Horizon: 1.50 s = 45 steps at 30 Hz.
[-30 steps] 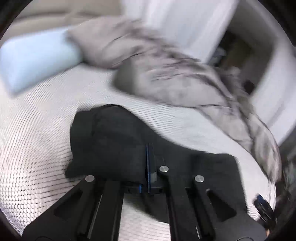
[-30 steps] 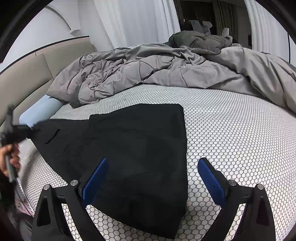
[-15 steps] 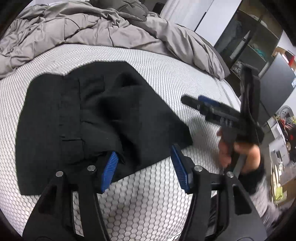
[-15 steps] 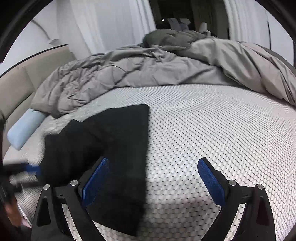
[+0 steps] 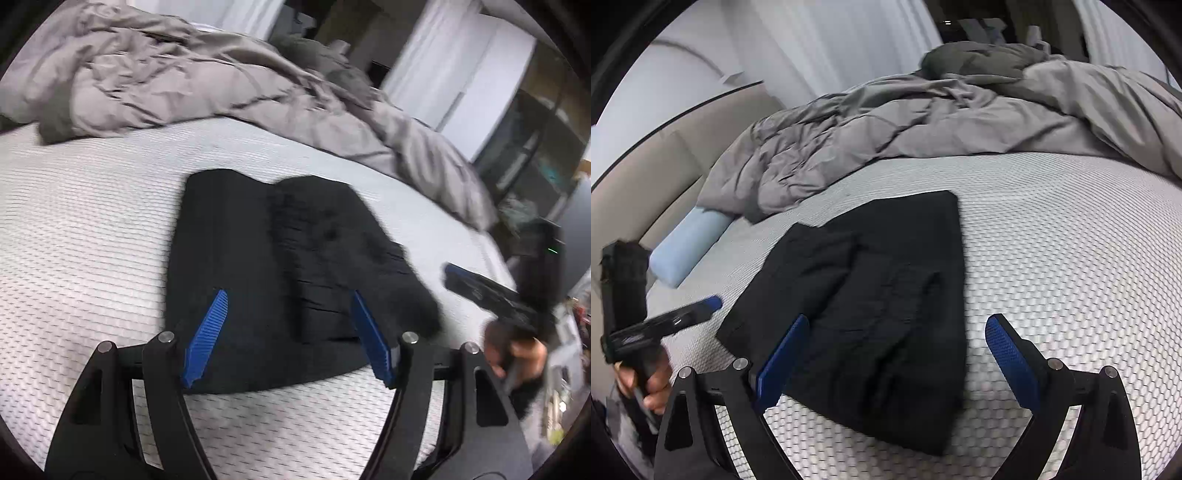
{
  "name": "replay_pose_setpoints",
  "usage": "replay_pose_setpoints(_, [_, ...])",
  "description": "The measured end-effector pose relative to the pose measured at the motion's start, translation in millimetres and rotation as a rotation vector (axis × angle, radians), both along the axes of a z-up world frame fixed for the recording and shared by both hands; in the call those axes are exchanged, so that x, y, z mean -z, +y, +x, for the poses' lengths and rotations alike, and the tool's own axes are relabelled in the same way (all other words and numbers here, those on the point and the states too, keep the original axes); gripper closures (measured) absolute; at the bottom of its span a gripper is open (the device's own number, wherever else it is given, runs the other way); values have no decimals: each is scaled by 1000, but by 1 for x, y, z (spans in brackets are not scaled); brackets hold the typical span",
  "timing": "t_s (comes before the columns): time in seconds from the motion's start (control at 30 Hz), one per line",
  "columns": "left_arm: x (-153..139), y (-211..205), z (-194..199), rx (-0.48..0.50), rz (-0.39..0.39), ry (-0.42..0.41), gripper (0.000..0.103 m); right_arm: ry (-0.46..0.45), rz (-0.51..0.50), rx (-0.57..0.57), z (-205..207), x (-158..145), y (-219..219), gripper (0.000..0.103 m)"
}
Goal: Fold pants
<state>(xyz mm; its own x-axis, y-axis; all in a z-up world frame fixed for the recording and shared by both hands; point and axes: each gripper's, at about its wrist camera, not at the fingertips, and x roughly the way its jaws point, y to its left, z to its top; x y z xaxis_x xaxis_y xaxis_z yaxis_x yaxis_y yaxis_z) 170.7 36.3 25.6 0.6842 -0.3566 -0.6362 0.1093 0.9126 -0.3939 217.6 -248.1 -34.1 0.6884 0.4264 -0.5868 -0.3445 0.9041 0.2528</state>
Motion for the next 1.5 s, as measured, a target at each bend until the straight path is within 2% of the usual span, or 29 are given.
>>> replay_pose_setpoints(0.07, [12,13,7,-67,46,39,37,-10,-36,-49,-3,2,24,5])
replay_pose_setpoints(0.13, [28,21,17,-102,59,101,37,-12,-92,-103,-3,5,56,5])
replay_pose_setpoints(0.23, [53,37,26,-116,45,191,37,-21,-176,-177,-6,12,95,5])
replay_pose_setpoints(0.33, [61,42,30,-105,23,202,37,-41,-305,-233,-13,22,128,5])
replay_pose_setpoints(0.43, [63,41,32,-98,62,196,37,-45,-421,-227,-12,38,149,5])
replay_pose_setpoints(0.5, [65,41,31,-92,81,204,37,-72,-502,-175,-8,48,163,5])
replay_pose_setpoints(0.6, [67,41,32,-84,90,202,36,-103,-538,-100,-1,51,171,5])
replay_pose_setpoints(0.67, [66,38,33,-82,85,205,35,-134,-523,-32,0,45,165,7])
replay_pose_setpoints(0.73, [66,38,33,-80,86,203,35,-163,-472,58,0,30,147,23])
replay_pose_setpoints(0.8, [65,36,34,-77,93,202,35,-152,-375,115,-8,17,113,24])
replay_pose_setpoints(0.9, [64,35,34,-74,93,202,35,-76,-220,174,-16,6,46,24])
replay_pose_setpoints(0.97, [62,35,33,-75,99,201,35,-39,-106,163,-18,3,7,24])
replay_pose_setpoints(1.03, [58,33,31,-83,107,201,35,20,64,133,-16,5,-29,25])
replay_pose_setpoints(1.1, [55,31,29,-75,107,189,35,64,190,99,-10,8,-47,27])
replay_pose_setpoints(1.13, [53,30,28,-68,107,184,35,87,257,53,-5,10,-51,35])
replay_pose_setpoints(1.2, [52,30,28,-67,105,181,35,124,350,-38,5,14,-45,37])
replay_pose_setpoints(1.27, [54,30,29,-66,103,191,35,197,353,-53,18,22,-38,37])
replay_pose_setpoints(1.4, [57,31,29,-66,97,196,35,341,263,2,40,51,-23,37])
replay_pose_setpoints(1.5, [57,31,28,-65,100,196,35,354,307,-12,49,54,-23,37])
